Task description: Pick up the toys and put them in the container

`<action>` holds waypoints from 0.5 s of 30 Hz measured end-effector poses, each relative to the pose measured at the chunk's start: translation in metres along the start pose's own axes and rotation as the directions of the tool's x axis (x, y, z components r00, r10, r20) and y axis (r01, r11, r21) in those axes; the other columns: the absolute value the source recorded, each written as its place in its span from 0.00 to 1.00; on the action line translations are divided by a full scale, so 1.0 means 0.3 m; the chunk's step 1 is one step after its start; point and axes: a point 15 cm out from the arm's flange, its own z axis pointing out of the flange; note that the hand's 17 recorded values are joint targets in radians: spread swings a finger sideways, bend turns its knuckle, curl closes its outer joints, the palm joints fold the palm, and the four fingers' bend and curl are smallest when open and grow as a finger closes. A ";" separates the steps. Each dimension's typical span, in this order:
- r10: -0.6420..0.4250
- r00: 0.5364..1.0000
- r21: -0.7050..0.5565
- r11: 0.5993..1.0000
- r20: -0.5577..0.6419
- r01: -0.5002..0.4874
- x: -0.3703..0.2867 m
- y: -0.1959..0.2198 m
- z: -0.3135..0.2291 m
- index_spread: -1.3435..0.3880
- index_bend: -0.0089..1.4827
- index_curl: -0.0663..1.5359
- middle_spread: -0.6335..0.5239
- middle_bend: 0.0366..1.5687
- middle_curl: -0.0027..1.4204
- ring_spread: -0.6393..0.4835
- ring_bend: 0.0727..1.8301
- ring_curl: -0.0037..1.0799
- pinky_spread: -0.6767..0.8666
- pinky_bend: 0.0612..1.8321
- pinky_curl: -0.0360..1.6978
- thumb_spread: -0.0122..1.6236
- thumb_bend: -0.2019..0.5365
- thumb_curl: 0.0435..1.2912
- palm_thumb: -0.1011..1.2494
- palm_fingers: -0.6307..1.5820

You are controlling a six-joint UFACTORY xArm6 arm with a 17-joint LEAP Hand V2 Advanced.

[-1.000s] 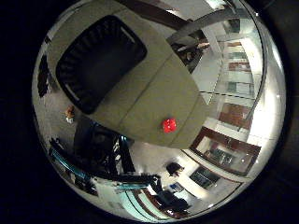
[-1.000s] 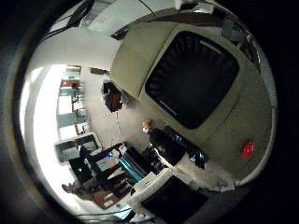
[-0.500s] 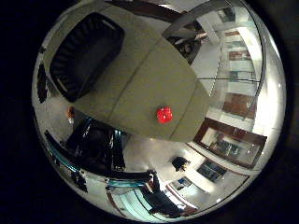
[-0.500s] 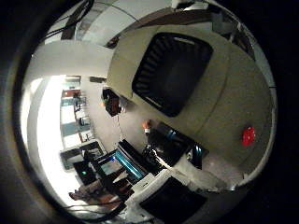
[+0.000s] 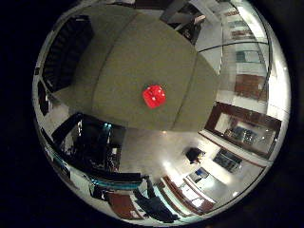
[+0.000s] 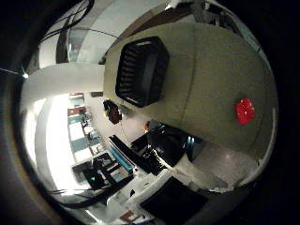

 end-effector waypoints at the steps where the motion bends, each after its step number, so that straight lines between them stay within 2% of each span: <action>1: 0.009 1.000 -0.002 1.000 0.003 -0.009 0.027 0.004 0.010 0.57 0.12 0.23 0.52 0.12 0.25 0.65 0.18 0.22 0.62 0.33 0.05 0.67 0.24 0.20 0.44 0.38; 8: 0.081 0.997 -0.006 0.997 0.017 -0.081 0.256 0.046 0.103 0.57 0.12 0.22 0.52 0.12 0.25 0.66 0.17 0.22 0.61 0.33 0.03 0.67 0.24 0.19 0.44 0.38; 15: 0.110 0.992 -0.011 0.994 -0.069 -0.111 0.534 0.103 0.253 0.57 0.12 0.23 0.54 0.10 0.24 0.68 0.16 0.22 0.61 0.33 0.03 0.67 0.24 0.20 0.45 0.36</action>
